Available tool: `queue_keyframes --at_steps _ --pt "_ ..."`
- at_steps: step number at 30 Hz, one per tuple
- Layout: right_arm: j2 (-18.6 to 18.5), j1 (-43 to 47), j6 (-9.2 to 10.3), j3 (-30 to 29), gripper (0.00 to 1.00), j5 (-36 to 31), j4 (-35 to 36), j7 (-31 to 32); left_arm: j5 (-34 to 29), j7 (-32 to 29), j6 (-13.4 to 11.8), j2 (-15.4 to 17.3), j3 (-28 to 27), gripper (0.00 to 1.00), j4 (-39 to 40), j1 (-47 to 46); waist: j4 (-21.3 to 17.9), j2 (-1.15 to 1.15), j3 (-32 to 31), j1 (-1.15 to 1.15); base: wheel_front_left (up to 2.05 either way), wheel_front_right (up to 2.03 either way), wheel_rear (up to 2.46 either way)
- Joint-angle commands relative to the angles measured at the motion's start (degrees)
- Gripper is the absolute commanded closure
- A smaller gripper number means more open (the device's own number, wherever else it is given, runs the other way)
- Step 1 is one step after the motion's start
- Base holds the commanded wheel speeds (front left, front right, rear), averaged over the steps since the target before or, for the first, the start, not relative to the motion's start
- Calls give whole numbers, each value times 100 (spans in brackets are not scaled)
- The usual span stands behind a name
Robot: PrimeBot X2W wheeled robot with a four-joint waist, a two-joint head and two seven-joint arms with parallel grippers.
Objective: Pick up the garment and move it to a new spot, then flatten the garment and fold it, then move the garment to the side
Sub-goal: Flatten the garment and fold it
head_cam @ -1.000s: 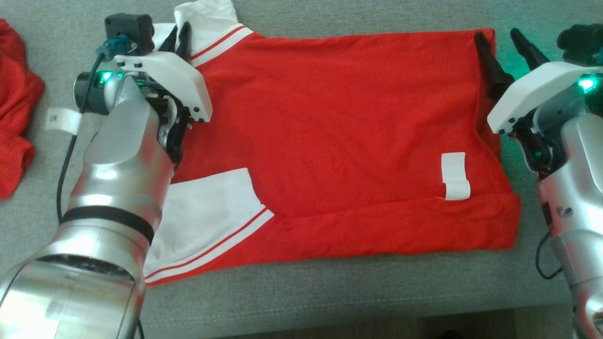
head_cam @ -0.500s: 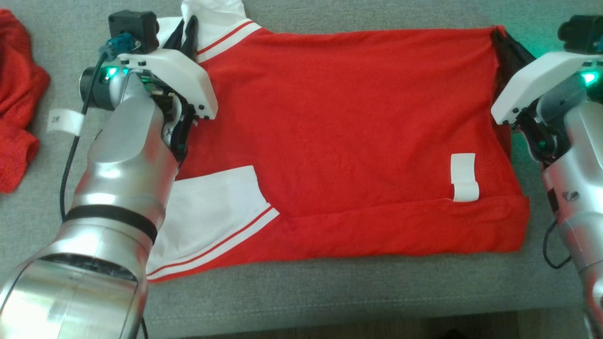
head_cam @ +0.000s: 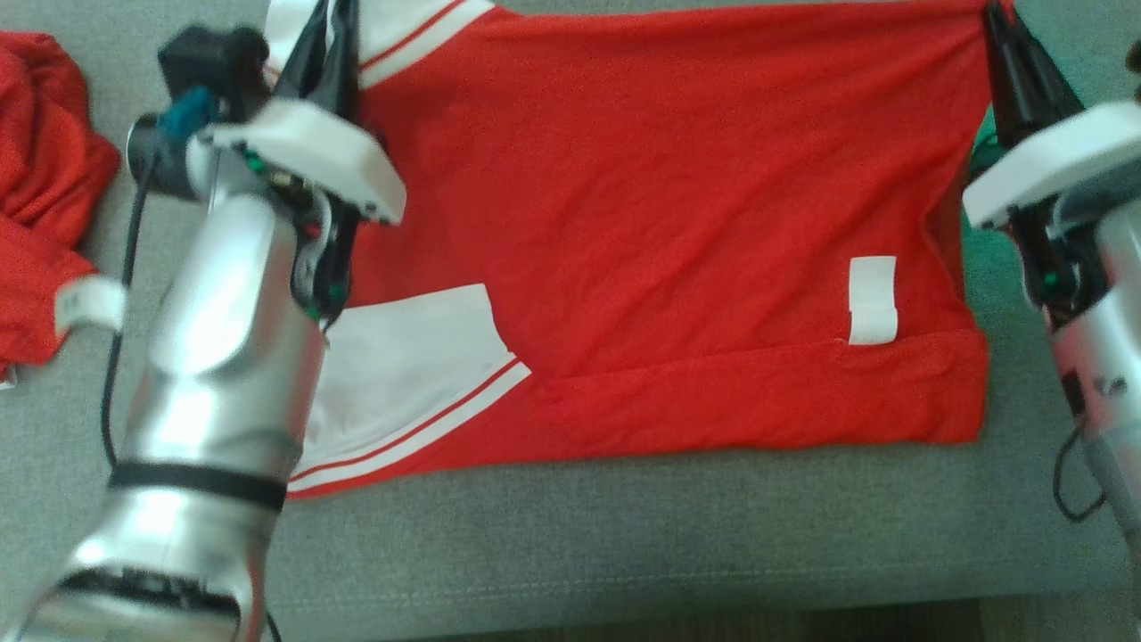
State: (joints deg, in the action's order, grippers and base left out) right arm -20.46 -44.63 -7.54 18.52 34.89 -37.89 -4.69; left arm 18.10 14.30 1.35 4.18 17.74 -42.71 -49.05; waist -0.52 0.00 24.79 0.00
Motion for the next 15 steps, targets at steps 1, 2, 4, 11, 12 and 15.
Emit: queue_keyframes --at_steps 1,2,4,11,12,15 --pt "-114 207 5 47 100 63 258 -129 -82 69 -64 240 -183 100 396 45 8 0 -35 0 0 0 0" --pt "-138 296 5 42 100 74 344 -171 -109 69 -74 244 -209 100 615 200 13 0 -54 0 0 0 0" --pt "-184 485 5 25 100 94 551 -294 -193 69 -115 257 -257 100 1094 518 24 0 -105 0 0 0 0" --pt "-218 1238 5 -86 100 37 1177 -452 -408 69 -263 281 -400 100 2517 1821 0 0 -244 0 0 0 0" --pt "-209 1344 5 -113 100 13 1252 -455 -422 69 -274 269 -395 100 2647 2018 -3 0 -257 0 0 0 0" --pt "-164 1659 5 -193 100 -53 1456 -412 -361 70 -247 211 -356 100 2848 2559 0 0 -294 0 0 0 0"
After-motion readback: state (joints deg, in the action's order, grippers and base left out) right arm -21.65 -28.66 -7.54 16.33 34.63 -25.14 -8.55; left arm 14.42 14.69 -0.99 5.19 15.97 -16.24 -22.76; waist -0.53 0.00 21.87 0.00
